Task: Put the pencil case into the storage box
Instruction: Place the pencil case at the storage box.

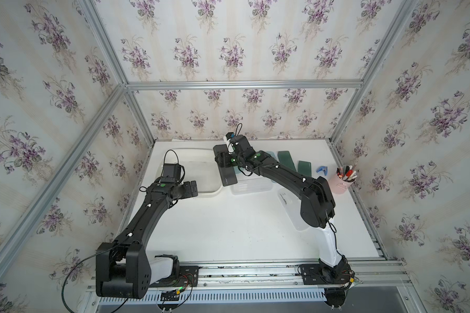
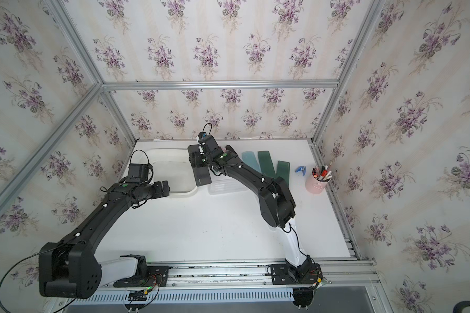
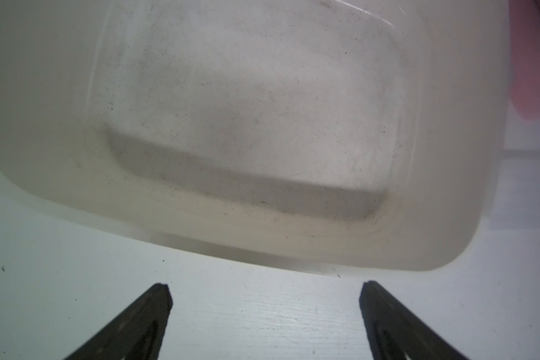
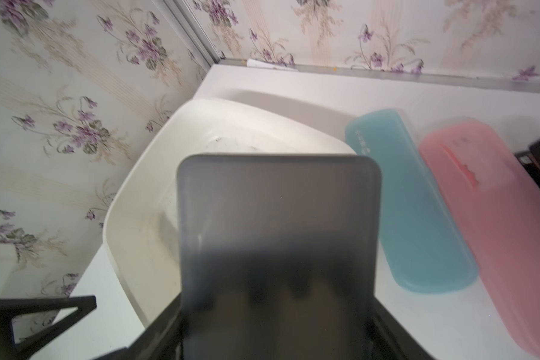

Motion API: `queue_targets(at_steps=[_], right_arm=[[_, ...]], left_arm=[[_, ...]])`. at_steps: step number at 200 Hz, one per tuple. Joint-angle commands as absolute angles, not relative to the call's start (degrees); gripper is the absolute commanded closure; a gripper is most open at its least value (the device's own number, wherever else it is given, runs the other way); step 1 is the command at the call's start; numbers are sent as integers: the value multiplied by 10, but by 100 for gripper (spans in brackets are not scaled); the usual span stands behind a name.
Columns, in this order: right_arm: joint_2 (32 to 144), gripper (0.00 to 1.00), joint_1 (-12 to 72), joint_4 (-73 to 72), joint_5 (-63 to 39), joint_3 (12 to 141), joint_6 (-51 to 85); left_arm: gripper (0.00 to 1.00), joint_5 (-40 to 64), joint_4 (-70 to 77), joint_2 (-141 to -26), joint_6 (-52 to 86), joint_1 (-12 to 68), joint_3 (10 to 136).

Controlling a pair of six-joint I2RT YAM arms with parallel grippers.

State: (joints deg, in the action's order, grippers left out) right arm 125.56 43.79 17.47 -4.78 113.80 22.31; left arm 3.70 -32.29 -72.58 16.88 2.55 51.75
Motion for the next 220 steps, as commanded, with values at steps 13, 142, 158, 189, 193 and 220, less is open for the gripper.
queue_targets(at_steps=[13,142,158,189,193,220], right_arm=[[1307,32,447,136,-53,1208,270],[1401,25,472,127,17,1241,381],[1400,15,473,141,24,1242,381],[1395,0,474,161,35,1239,381],[1394,0,474,161,36,1237,382],[1368,0,477,151,54,1205,384]], left_arm=[[1,13,-314,-724,174,22,518],[1,16,-303,-723,167,8,501],[1,19,-300,-727,167,8,501],[1,19,-296,-732,164,8,495],[1,19,-294,-732,164,7,493],[1,23,-295,-732,164,7,491]])
